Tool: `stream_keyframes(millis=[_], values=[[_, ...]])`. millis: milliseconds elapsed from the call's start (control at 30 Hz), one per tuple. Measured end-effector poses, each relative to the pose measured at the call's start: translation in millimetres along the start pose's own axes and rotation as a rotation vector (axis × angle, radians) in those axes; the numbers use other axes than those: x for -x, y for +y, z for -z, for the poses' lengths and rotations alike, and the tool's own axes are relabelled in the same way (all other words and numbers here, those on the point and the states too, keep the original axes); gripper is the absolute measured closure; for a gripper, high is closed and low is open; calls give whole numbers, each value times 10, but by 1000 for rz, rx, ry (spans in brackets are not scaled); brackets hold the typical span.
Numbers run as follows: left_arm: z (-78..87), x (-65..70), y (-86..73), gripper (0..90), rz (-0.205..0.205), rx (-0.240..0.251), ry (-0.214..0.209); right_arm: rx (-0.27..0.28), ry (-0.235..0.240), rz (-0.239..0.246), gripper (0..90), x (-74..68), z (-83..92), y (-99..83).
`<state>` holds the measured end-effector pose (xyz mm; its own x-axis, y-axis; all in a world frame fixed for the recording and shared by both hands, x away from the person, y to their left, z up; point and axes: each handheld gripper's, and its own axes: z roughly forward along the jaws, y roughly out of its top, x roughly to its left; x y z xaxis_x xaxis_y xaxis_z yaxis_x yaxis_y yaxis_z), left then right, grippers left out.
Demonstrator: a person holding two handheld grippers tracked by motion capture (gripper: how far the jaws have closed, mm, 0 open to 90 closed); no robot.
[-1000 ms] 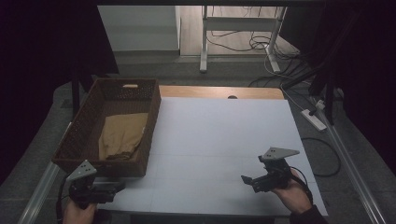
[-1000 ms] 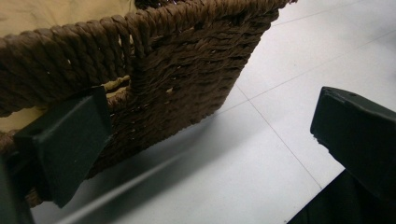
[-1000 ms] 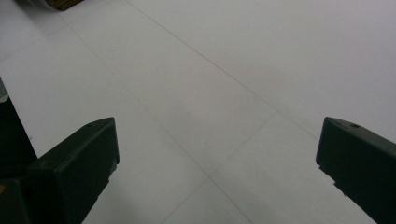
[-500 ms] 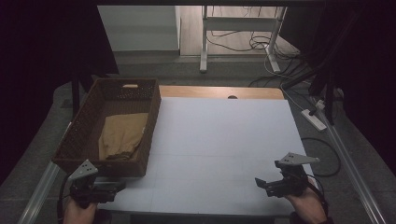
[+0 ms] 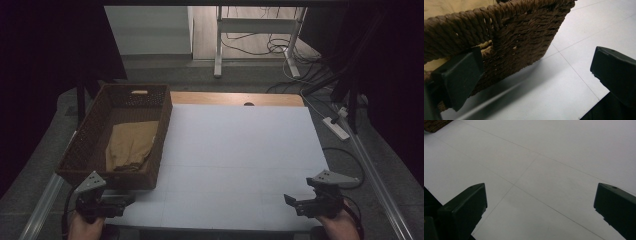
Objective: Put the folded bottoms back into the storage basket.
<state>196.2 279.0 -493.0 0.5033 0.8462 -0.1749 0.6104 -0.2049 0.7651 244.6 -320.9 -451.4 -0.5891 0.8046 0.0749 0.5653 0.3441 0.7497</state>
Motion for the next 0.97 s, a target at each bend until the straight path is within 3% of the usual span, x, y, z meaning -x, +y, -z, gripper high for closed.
stream_keyframes(millis=[967], values=[[-29, 11, 14, 0, 2, -29, 13, -16, -60, -39, 0, 22, 164, -112]])
